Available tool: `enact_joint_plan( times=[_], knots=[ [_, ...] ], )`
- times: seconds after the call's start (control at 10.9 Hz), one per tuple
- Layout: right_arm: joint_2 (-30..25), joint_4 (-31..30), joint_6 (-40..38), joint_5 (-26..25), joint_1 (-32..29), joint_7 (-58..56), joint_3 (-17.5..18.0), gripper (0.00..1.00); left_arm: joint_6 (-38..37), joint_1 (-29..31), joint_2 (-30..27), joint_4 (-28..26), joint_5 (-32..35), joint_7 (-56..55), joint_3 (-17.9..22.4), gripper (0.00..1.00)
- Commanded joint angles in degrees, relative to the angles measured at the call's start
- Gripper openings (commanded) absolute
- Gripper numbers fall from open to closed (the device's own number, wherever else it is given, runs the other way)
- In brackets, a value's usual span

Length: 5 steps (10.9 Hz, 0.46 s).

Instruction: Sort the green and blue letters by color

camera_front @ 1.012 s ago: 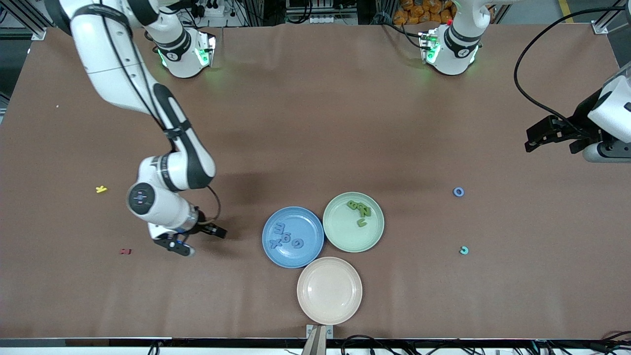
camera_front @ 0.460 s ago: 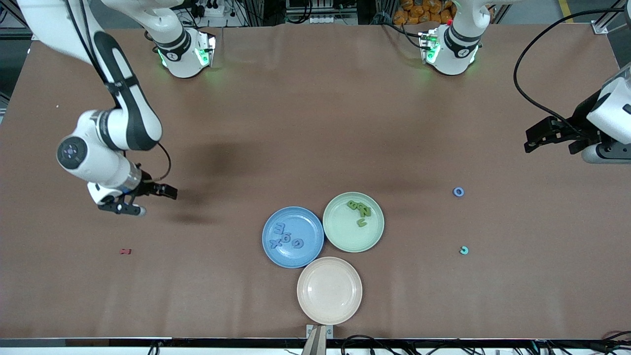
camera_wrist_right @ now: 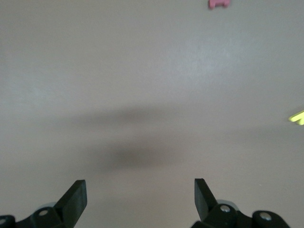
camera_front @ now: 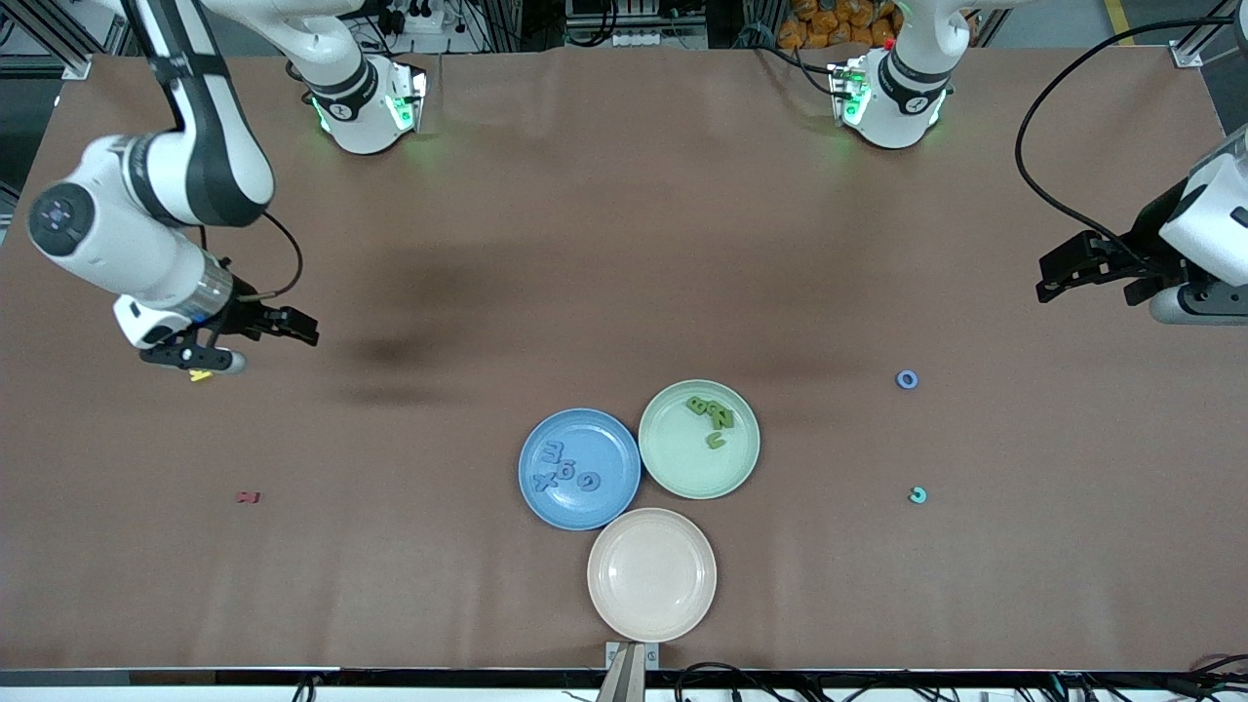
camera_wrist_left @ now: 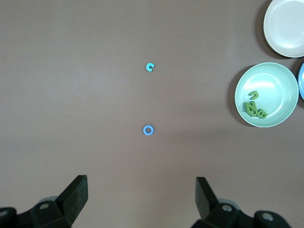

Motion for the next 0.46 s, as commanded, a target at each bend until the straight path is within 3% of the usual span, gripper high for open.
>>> enact_joint_plan(
  times=[0.0, 0.28, 0.37],
  knots=[
    [-1.7, 14.4, -14.4, -2.3, -3.0, -4.3, 1.5, 1.0, 0.3, 0.3, -0.3, -0.1, -1.1, 0.3, 0.0, 1.0],
    [-2.1, 21.9, -22.1, -3.7, -2.8, -5.8, 2.1, 1.0, 0.3, 0.3, -0.3, -0.1, -1.2, 0.3, 0.0, 1.0],
    [-1.8, 25.8, -24.6, -7.1, -2.8, -6.2, 3.0, 1.0, 0.3, 0.3, -0.3, -0.1, -1.2, 0.3, 0.0, 1.0]
  ],
)
